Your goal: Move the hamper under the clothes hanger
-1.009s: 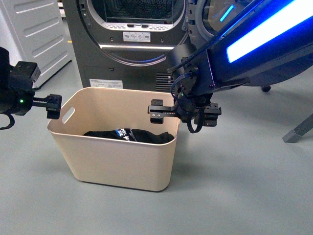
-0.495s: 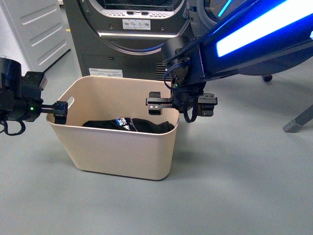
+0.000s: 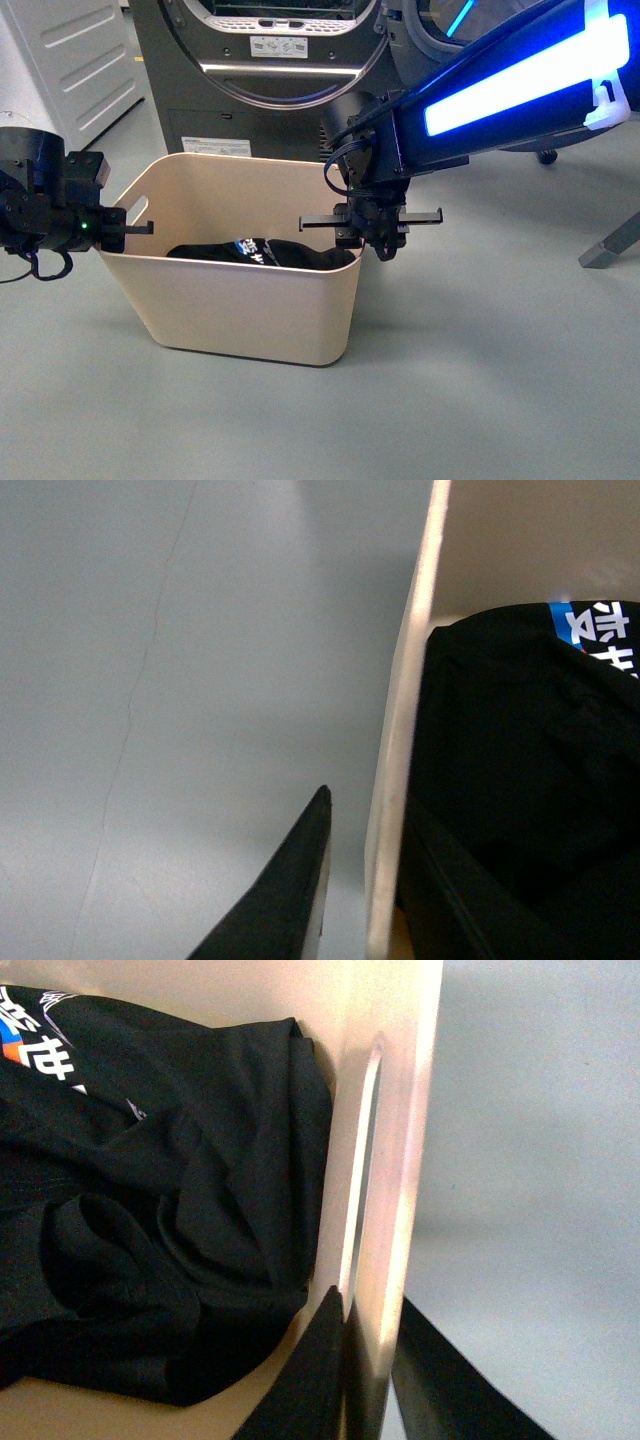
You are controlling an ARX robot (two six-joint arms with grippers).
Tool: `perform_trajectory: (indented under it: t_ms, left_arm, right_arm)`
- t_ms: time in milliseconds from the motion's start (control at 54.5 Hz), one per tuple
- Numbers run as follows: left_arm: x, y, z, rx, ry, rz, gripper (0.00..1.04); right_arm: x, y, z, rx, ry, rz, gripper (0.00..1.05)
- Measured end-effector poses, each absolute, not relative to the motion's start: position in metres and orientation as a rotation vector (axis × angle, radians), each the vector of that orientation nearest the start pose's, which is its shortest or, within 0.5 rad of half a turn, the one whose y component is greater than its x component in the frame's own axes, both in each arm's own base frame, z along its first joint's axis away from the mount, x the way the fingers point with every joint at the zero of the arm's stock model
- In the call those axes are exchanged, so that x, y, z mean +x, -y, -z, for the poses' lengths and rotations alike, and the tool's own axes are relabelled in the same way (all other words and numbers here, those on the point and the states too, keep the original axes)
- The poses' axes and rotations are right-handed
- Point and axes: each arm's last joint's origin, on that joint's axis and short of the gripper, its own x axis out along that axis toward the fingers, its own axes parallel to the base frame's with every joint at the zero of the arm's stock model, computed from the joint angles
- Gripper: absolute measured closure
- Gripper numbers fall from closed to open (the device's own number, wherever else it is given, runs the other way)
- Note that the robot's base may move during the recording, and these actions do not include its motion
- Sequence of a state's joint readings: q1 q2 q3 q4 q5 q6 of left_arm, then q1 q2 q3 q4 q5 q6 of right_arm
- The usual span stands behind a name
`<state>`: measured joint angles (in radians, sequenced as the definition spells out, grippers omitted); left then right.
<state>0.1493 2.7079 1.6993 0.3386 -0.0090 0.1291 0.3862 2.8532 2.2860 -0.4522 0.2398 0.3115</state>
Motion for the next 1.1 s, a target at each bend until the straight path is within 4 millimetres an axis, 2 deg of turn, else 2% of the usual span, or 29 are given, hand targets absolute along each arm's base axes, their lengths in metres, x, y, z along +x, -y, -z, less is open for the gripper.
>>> perform_trajectory:
  t_ms: [92, 147, 440, 624, 880, 1100]
  left_arm:
    - [0.510, -0.075, 0.020, 0.074, -0.677, -0.108, 0.97]
    - [0.509, -0.075, 0.019, 0.071, -0.678, -0.110, 1.01]
    - [0.497, -0.074, 0.012, 0.040, -0.699, -0.125, 1.01]
    - [0.484, -0.070, -0.005, 0.006, -0.712, -0.133, 1.01]
    - [0.467, -0.057, -0.040, 0.008, -0.669, -0.128, 1.01]
    - [0.454, -0.037, -0.070, 0.031, -0.613, -0.109, 1.01]
  right_arm:
    - [0.522, -0.208, -0.015, -0.020, -0.971, 0.019, 1.01]
    - [0.520, -0.210, -0.016, -0.021, -0.970, 0.016, 1.02]
    - [0.514, -0.213, -0.017, -0.023, -0.970, 0.015, 1.02]
    - [0.508, -0.210, -0.026, -0.018, -0.959, 0.012, 1.02]
    - [0.498, -0.200, -0.055, 0.005, -0.903, 0.010, 1.02]
    - [0.480, -0.179, -0.083, 0.036, -0.839, 0.013, 1.02]
